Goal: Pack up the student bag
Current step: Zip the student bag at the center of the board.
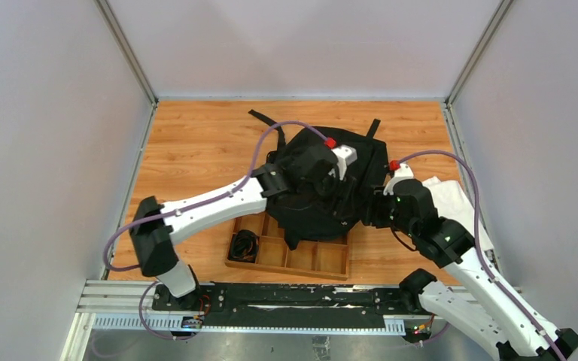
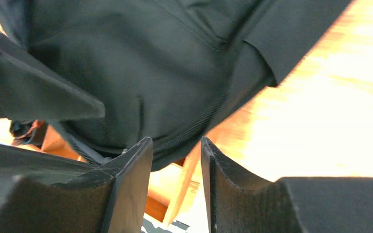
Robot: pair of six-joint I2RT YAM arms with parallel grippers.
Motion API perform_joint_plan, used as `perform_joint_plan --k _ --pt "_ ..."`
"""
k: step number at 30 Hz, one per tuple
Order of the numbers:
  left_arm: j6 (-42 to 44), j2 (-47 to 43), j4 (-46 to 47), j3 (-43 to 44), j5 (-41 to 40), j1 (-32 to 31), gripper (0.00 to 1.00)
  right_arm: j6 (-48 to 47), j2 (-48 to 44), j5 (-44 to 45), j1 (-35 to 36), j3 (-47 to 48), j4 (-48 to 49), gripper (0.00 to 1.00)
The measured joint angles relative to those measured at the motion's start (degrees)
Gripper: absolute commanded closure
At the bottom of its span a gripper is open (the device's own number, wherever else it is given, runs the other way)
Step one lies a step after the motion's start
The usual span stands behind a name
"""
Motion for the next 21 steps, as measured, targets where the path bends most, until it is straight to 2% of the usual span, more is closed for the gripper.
perform_joint_plan --k 3,8,21 --pt "-1.9 5.0 -3.6 1.7 -3.6 -2.0 0.43 1.0 -1.2 4.0 -0.4 -0.6 -2.6 0.48" --pt "-5.0 8.1 -7.8 5.2 -8.3 -2.6 0.44 2.4 -3.1 9.2 -1.9 -1.0 -6.3 0.46" --pt "-8.8 15.3 -13.2 10.0 -9.6 -2.5 0.51 3.0 -4.7 11.5 -2.9 -1.6 -7.7 0.46"
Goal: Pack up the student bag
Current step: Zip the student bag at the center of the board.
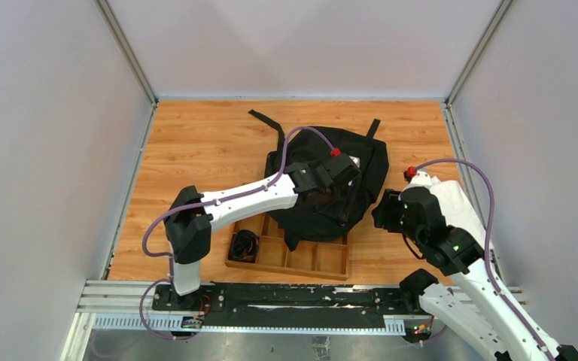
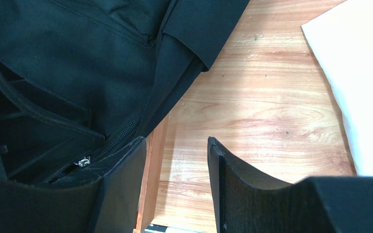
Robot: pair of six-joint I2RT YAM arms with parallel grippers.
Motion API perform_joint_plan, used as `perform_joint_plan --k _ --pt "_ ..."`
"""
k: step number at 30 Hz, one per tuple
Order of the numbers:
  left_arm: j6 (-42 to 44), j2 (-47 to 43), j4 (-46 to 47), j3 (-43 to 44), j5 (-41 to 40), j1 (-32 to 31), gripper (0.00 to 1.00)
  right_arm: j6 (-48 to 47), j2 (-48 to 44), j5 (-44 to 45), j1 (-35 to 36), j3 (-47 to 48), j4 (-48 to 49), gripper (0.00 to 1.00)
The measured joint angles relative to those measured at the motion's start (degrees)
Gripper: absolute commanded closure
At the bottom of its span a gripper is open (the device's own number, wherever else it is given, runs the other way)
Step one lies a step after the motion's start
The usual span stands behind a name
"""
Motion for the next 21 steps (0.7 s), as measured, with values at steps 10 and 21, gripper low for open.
perform_joint_plan --k 10,21 --pt "-1.5 0.3 -0.7 0.8 -0.2 -0.1 1.00 0.0 -0.2 0.0 0.0 -0.5 0.0 0.46" --pt "-1.5 -8.5 2.4 -1.9 -3.4 0.0 1.00 0.2 0.9 -1.9 0.0 -0.5 0.7 0.40"
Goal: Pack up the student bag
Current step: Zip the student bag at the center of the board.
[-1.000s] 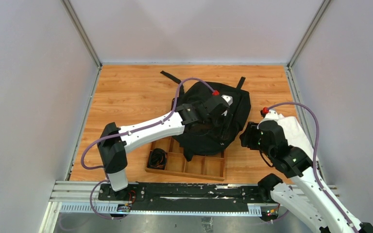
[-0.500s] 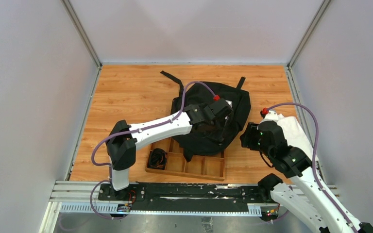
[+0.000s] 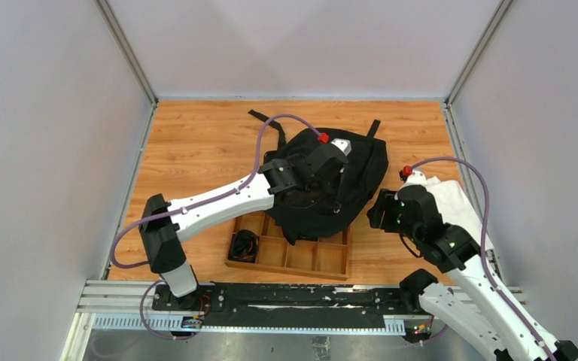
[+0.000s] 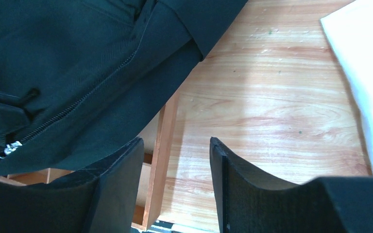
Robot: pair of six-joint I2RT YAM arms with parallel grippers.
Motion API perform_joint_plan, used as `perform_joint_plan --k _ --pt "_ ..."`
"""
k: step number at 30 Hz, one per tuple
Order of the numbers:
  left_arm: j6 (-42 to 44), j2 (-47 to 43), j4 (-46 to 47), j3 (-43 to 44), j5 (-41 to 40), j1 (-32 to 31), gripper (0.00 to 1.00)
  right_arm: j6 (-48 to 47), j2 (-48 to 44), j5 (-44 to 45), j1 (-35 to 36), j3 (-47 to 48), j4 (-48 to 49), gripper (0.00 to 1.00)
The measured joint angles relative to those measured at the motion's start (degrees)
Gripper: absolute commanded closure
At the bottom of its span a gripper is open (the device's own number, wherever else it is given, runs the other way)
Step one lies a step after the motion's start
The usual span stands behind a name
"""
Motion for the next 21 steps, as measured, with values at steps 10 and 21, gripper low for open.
perform_joint_plan --k 10,21 --pt "0.0 -1.4 3.1 -3.6 1.0 0.0 1.00 9.8 3.5 -4.7 -1.1 0.0 3.5 0.24" --pt "1.4 -4.2 5.9 -6.3 1.4 0.0 0.99 22.9 4.8 -9.8 -5.9 -0.5 11.1 0.26"
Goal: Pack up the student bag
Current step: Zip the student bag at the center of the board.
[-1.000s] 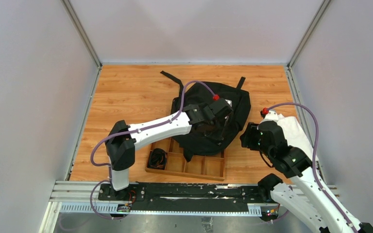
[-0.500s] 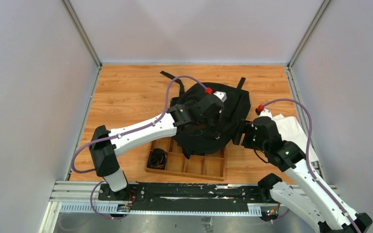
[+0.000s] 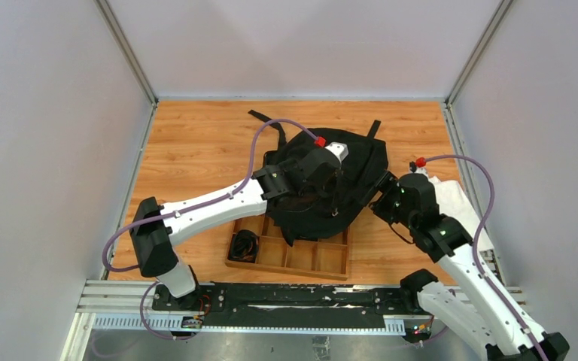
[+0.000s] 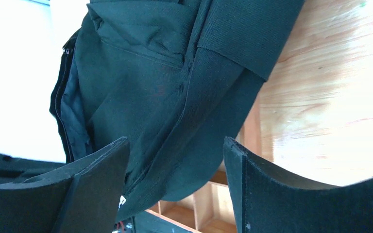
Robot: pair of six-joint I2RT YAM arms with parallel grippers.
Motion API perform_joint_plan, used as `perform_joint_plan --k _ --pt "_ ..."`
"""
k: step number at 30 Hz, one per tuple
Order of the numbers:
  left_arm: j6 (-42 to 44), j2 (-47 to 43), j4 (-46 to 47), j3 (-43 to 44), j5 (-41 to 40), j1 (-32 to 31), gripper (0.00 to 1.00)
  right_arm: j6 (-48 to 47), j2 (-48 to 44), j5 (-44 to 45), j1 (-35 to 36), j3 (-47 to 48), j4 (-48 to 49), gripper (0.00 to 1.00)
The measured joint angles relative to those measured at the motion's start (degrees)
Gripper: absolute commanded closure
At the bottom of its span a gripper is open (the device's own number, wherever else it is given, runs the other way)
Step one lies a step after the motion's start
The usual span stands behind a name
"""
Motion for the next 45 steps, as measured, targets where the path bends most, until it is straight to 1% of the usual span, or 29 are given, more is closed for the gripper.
perform_joint_plan --k 4,6,7,9,10,11,13,15,16,19,20,30,45 --pt "0.5 -0.9 1.0 -1.2 0.5 0.0 0.97 3.3 3.2 -3.5 -0.2 -2.3 3.9 0.31" --pt "0.8 -1.0 1.2 -1.3 0.7 0.0 0.93 4.4 4.0 -4.3 -0.3 -3.3 4.9 0.39" --pt "1.0 -1.0 1.4 -1.5 0.8 0.0 0.91 4.9 4.0 -4.8 -0.3 -3.7 5.6 0.46" --pt "1.2 -1.0 1.8 -1.9 1.7 0.0 0.86 5.4 4.1 -5.4 -0.3 -3.8 6.7 0.80" --pt "1.3 -1.0 1.9 -1.9 2.4 0.0 0.81 6.0 4.3 -5.8 -0.3 -3.8 7.5 0.95" --pt "1.4 -1.1 2.1 -2.0 2.8 0.0 0.79 5.7 4.4 -6.2 -0.3 -3.8 7.8 1.00" --pt "1.5 -1.5 2.3 -2.0 3.5 -0.1 0.77 6.1 4.8 -6.7 -0.4 -4.1 8.6 1.00" --pt "1.4 -1.9 2.9 -2.2 3.7 -0.1 0.79 6.2 4.6 -6.8 -0.5 -4.7 9.0 1.00" --pt "1.4 -2.1 3.1 -2.3 3.9 0.0 0.82 6.2 4.3 -6.8 -0.5 -5.1 9.1 1.00" --pt "1.0 -2.6 4.2 -3.1 4.3 -0.1 0.98 6.4 3.0 -6.8 -0.5 -6.3 9.7 1.00" --pt "0.7 -2.7 4.3 -3.3 4.5 0.0 1.00 6.4 2.7 -6.8 -0.5 -6.4 9.8 1.00" --pt "0.1 -3.2 5.0 -4.4 3.6 -0.1 1.00 6.8 1.9 -6.8 -0.6 -7.2 10.3 1.00" --pt "0.2 -12.5 1.2 -9.2 -8.0 -0.1 1.00 7.2 -1.2 -6.1 -0.6 -9.3 10.2 1.00"
